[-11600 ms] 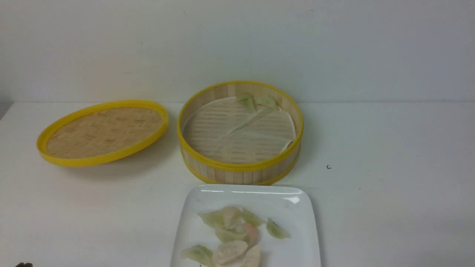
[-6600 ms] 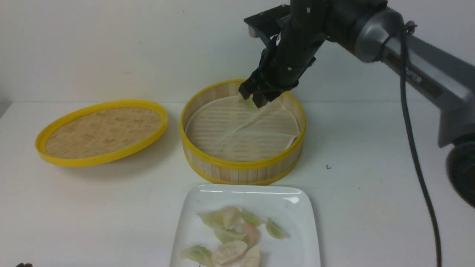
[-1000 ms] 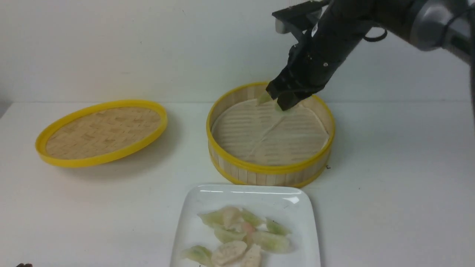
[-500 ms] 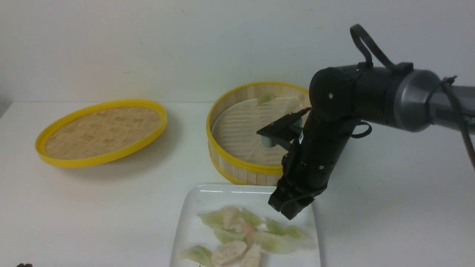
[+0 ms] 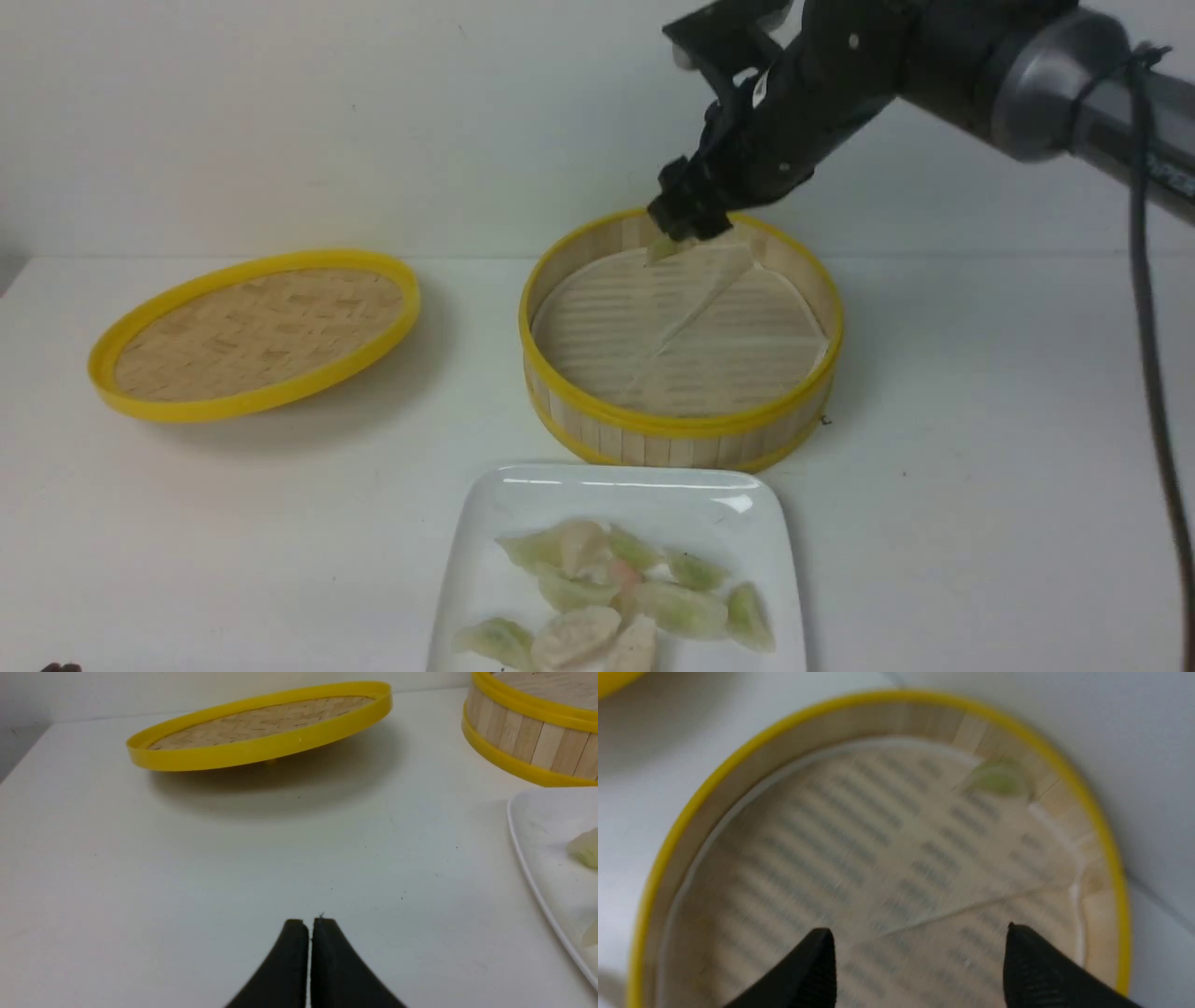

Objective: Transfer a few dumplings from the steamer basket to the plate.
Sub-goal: Use the left arm to grab a dumpling from the steamer

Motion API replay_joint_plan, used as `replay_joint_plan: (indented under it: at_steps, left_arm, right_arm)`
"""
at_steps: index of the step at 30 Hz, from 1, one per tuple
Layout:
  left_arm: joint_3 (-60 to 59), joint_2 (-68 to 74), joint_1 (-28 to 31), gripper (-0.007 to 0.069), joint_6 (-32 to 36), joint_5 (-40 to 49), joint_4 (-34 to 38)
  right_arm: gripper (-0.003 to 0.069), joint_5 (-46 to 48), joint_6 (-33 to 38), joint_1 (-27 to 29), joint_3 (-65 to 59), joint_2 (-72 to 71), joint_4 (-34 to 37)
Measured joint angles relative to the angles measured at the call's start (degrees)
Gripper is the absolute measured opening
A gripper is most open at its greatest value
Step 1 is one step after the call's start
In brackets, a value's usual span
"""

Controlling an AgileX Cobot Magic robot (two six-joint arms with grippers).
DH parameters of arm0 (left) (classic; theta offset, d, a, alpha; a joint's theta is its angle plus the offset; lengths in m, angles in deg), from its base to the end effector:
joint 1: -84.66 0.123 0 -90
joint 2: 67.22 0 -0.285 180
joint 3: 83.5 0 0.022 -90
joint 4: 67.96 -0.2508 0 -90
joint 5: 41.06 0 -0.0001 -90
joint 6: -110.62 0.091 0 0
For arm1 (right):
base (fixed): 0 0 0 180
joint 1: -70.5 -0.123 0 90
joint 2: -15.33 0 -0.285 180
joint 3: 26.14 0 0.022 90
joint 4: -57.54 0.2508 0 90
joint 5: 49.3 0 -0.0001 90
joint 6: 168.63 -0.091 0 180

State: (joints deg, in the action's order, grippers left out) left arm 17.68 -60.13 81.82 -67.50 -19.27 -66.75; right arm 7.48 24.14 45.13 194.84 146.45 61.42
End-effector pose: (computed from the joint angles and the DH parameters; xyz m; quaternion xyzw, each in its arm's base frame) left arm 0.0523 -0.0033 0.1703 0.0276 0.8070 -0.0139 0.5898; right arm 0.4386 0.2137 0.2830 -0.3038 0.9087 0.0635 0.2792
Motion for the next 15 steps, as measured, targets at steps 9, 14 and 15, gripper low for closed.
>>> replay_joint_plan:
  at_steps: [9, 14, 15]
  left_arm:
    - [0.0, 0.0, 0.0, -0.0006, 0.0, 0.0, 0.0]
    - [0.0, 0.0, 0.0, -0.0006, 0.0, 0.0, 0.0]
    - [0.0, 0.0, 0.0, -0.0006, 0.0, 0.0, 0.0]
  right_arm:
    - [0.0442, 12.2, 1.2, 3.9, 36.7, 25.6, 1.6]
    - [0.0442, 10.3, 2.7, 4.3, 39.1, 30.2, 4.5]
    - [0.0442, 9.2, 3.4, 4.3, 39.2, 30.8, 5.3]
